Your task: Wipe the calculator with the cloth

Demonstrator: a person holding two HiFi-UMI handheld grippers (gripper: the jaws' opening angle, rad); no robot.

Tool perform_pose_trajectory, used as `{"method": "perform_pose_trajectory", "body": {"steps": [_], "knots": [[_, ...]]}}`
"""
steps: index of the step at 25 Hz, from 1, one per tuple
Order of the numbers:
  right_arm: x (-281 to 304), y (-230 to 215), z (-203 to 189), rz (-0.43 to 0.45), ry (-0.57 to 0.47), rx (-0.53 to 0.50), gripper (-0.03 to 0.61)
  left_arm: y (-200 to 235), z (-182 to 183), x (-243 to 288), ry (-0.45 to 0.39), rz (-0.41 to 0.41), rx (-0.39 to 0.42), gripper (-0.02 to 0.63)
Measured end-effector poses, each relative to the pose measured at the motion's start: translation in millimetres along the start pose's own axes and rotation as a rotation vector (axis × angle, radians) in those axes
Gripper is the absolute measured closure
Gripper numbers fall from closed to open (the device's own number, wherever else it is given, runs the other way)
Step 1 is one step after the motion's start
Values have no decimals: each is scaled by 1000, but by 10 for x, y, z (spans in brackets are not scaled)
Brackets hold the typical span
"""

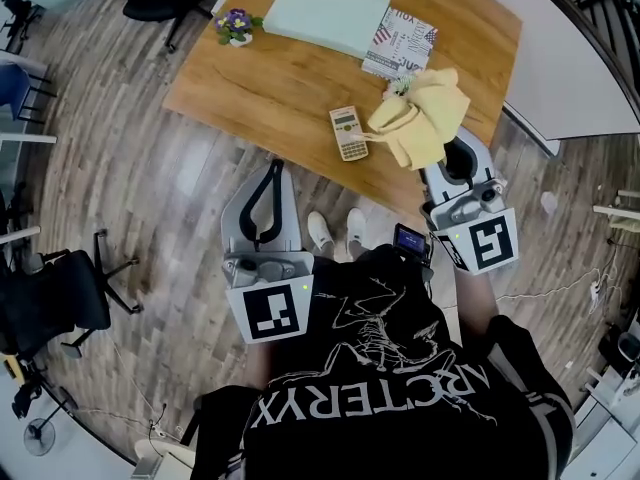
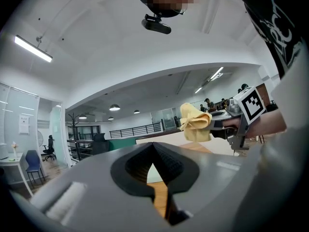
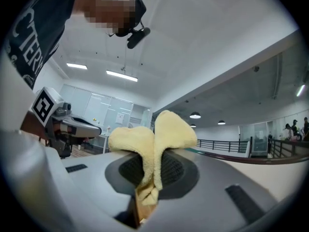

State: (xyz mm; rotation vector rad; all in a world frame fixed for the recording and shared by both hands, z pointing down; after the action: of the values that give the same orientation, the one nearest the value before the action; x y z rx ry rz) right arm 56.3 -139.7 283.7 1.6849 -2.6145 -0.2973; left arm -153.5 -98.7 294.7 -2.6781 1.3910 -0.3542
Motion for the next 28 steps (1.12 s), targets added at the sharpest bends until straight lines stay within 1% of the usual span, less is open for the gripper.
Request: {"method": "perform_pose_trajectory", "body": {"steps": [2,3,5,6,8,11,14,17,19,21,24,28], "knots": [[100,11,-91,50,37,-36,525,-26,10,20,16,9,3,604],[158,33,-191,87,92,-84,525,-41,12,15,25,12,6,604],[313,111,-499,158,253,-203,525,-71,13,-13,44,24,12,604],[429,168,-682,191,318,-253,525,-84,14,-34,52,35,13,604],[716,296,-1117,282,392,-373,525,-105,14,-92,68,64,14,604],[1030,524,-1960,444,546,-570,525,-113,13,-231,93,124,17,604],[1187,693,-2714,556,662,-733,525,-128,1,-402,125,181,21,604],[1261,803,-3207,614,712,-841,525,-160,-17,-551,164,224,29,604],[1306,821,-3449,620,731,-916,525,-189,-22,-619,180,249,31,604],[1339,820,-3637,622,751,-958,525,-236,-41,-666,199,261,33,604],[1335,817,-3804,636,763,-994,525,-323,-69,-707,218,261,39,604],[1342,837,-3837,658,756,-1034,525,-362,-50,-736,218,258,50,604]]}}
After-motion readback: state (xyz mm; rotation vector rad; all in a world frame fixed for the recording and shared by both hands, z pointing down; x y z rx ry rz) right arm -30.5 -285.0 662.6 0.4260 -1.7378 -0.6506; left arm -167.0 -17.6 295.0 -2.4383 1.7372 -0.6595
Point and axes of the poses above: the fingertips, and each gripper's own axes: x forward along the fingers, y to its left, z out of its top, the point moved 5 cm from there along -x, backward along the fingers, and after that the axes turned 12 degrees about -z, right-handed, at the moved point
